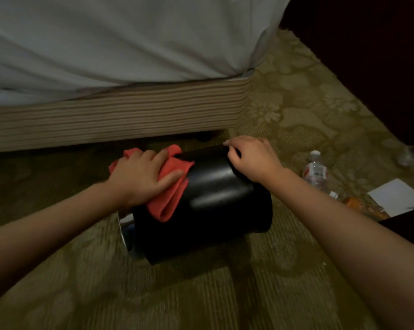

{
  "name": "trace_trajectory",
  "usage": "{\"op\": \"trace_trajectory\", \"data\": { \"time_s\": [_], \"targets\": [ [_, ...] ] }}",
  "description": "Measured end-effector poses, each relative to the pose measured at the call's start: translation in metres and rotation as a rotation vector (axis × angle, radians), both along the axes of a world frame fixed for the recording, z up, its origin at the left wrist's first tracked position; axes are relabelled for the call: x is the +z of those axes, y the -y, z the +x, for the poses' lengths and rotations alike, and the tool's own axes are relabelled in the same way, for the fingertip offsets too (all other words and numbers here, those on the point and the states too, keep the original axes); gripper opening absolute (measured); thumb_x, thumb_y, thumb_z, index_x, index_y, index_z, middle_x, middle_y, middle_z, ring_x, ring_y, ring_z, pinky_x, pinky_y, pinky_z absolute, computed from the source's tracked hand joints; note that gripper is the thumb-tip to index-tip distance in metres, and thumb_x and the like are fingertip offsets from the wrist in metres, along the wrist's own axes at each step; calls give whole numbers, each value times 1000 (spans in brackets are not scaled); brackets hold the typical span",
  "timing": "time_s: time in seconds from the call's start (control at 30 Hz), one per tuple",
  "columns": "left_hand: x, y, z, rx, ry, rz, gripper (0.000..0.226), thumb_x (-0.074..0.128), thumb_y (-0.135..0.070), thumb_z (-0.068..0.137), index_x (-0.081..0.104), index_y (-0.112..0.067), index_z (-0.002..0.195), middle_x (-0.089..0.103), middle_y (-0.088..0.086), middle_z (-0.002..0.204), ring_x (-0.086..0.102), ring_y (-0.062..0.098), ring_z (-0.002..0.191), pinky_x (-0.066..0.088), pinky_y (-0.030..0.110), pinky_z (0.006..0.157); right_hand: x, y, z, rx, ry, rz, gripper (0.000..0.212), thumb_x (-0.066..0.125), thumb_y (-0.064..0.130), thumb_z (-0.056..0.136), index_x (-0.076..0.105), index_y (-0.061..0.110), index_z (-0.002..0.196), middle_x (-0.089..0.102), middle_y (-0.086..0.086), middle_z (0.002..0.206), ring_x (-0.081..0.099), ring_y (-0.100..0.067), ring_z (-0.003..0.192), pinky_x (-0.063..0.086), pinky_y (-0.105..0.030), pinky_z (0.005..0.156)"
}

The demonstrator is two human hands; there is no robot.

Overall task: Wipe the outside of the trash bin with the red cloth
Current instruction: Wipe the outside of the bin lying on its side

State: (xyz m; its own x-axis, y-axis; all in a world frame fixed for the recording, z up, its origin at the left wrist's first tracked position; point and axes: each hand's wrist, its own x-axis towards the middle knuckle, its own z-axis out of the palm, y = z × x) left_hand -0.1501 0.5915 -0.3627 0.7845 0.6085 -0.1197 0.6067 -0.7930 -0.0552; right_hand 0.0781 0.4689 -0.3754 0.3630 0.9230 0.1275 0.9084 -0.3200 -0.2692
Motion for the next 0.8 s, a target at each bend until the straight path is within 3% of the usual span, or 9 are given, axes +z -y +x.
{"op": "trace_trajectory", "data": {
  "time_s": [0.17,0.27,0.33,0.47,0.6,0.67,0.8],
  "targets": [
    [-12,64,-62,-257,-4,209,88,34,-71,77,39,-8,138,43,24,140,43,47,124,37,61,92,1,-2,1,-18,-17,-39,35,40,29,93,60,24,122,58,4,128,48,-14,121,31,-36,101],
    [-21,71,-74,-354,-8,236,77,26,-65,86,36,-9,137,40,24,142,41,45,127,34,60,93,0,-3,-1,-16,-16,-25,35,40,29,93,59,24,122,58,4,129,48,-13,122,32,-36,101],
    [-16,59,-62,-324,2,205,75,17,-63,90,39,-10,137,43,23,140,45,43,125,38,58,92,0,-5,0,-14,-29,-40,36,39,29,94,58,23,124,57,3,130,47,-14,123,32,-38,103],
    [1,27,-2,-61,53,95,81,9,-68,83,39,-18,139,47,13,137,47,34,121,40,48,94,1,-12,2,-22,-25,-60,37,39,29,94,59,23,124,58,1,130,48,-17,122,33,-37,103],
    [-1,1,55,118,10,-112,61,21,-62,90,42,-21,131,50,17,129,47,37,118,36,47,101,3,-18,7,-44,-52,-94,36,39,30,93,61,23,121,60,-5,125,51,-24,118,37,-38,100],
    [-2,-2,54,125,29,-86,60,22,-61,91,43,-21,131,51,16,128,46,36,118,36,48,100,8,-29,12,-42,-67,-144,35,39,31,93,63,23,116,62,-9,121,53,-29,114,39,-39,94],
    [-2,13,17,2,82,136,79,8,-64,83,36,-16,140,47,13,134,44,34,121,39,48,93,12,-53,24,-7,-37,-217,36,38,34,93,65,14,105,62,-17,114,55,-33,107,42,-38,85]
  ]
}}
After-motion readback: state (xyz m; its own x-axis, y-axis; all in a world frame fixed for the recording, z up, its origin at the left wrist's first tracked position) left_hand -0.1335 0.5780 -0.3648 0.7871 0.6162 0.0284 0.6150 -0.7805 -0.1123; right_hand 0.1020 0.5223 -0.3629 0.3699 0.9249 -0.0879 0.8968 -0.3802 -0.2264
